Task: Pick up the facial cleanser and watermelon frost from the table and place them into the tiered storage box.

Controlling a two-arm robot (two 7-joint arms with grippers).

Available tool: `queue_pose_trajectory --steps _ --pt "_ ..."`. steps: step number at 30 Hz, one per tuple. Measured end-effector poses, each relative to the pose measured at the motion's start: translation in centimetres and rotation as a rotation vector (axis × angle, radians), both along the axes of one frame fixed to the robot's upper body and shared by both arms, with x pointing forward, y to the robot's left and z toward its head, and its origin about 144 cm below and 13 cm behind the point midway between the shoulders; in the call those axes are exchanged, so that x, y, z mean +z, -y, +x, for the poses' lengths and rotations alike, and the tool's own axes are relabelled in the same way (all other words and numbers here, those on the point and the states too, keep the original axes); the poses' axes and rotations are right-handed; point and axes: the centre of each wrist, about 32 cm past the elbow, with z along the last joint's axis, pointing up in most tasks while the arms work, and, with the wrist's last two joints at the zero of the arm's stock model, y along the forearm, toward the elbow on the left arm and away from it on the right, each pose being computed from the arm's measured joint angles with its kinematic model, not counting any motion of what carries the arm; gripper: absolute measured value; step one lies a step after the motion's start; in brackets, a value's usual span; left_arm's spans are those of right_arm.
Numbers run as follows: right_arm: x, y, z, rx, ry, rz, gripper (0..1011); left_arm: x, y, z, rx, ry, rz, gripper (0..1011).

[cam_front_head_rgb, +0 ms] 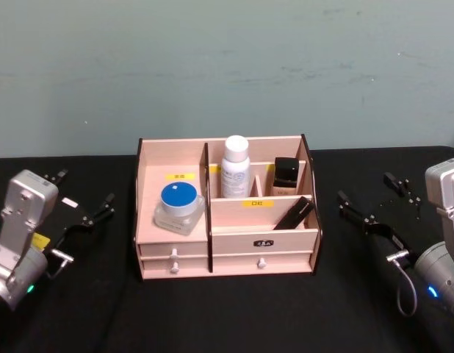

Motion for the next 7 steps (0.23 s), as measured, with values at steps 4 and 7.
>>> queue_pose_trajectory --steps 4,7 --pt "0.02 0.01 0.01 0.0 0.001 0.0 1002 0.0 0.0 0.0 0.0 0.0 0.0 1010" --pt "0.04 0.01 0.01 0.0 0.001 0.0 1002 0.0 0.0 0.0 0.0 0.0 0.0 1010"
